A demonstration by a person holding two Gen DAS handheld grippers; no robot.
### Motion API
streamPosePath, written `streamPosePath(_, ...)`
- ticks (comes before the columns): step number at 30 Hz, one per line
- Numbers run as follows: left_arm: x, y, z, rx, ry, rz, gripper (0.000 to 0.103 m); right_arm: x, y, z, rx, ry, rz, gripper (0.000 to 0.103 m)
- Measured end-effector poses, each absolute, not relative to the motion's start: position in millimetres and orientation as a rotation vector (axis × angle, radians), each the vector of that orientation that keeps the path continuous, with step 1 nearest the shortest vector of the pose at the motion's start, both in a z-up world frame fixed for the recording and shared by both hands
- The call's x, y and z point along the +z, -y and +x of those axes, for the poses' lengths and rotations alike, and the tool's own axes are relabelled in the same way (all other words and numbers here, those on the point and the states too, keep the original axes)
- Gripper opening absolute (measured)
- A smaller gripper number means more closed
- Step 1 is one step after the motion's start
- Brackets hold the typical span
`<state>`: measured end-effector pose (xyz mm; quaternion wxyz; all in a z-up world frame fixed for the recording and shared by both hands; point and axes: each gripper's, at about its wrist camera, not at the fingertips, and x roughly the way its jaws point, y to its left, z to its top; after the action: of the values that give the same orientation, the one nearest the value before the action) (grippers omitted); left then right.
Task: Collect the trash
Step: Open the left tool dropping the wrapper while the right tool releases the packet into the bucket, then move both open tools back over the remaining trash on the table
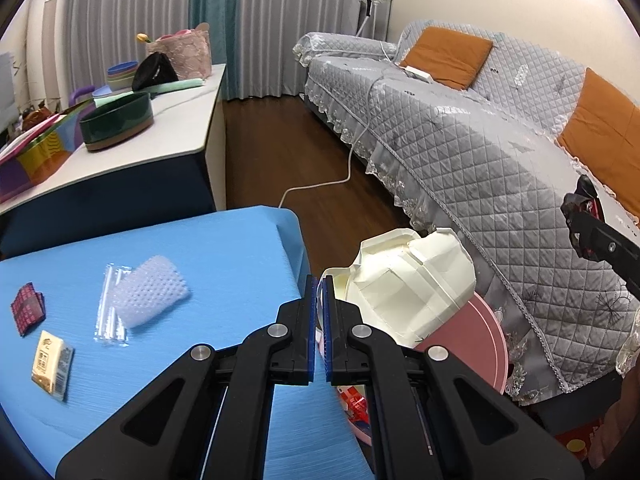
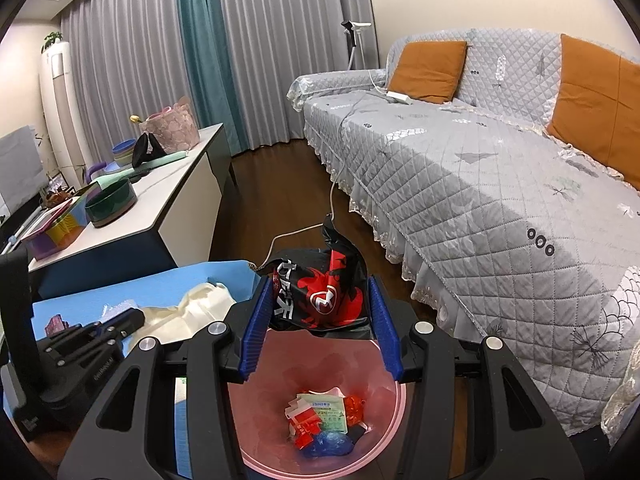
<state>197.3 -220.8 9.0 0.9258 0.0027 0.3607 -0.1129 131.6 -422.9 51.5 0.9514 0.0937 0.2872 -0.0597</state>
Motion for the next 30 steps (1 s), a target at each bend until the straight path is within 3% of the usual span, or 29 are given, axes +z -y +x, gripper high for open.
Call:
streamPosePath(8, -2.8, 229.7, 201.1, -0.251, -0.775, 0.006, 0.003, 42.6, 421.8, 140.1, -0.111, -0.621, 0.191, 0.049)
streamPosePath(10, -4.7, 232.9, 202.1, -0.295, -0.794, -0.011, 0.004, 39.9, 420.3, 143.8, -0.098, -0.641, 0.19, 0.053)
streamPosePath(11, -5.1, 233.9, 202.3, -0.315, -0.802, -0.018, 0.011, 38.4, 419.6, 145.2, -0.099, -0.649, 0.187, 0.055)
streamPosePath(12, -4.9, 234.8, 201.5, -0.328, -0.805, -0.021, 0.02, 36.8, 419.1, 146.5, -0.104, -0.657, 0.184, 0.065)
streamPosePath(13, -3.5, 233.9, 199.9, -0.331, -0.797, -0.024, 0.038, 35.6, 419.3, 146.6, -0.107, -0.658, 0.187, 0.072)
streamPosePath(14, -1.2, 231.1, 197.7, -0.327, -0.78, -0.029, 0.041, 35.5, 419.6, 146.5, -0.106, -0.657, 0.191, 0.072)
streamPosePath(30, 21.0, 181.0, 184.0, -0.269, -0.733, -0.047, 0.029, 50.7, 402.9, 141.6, -0.097, -0.606, 0.201, 0.071)
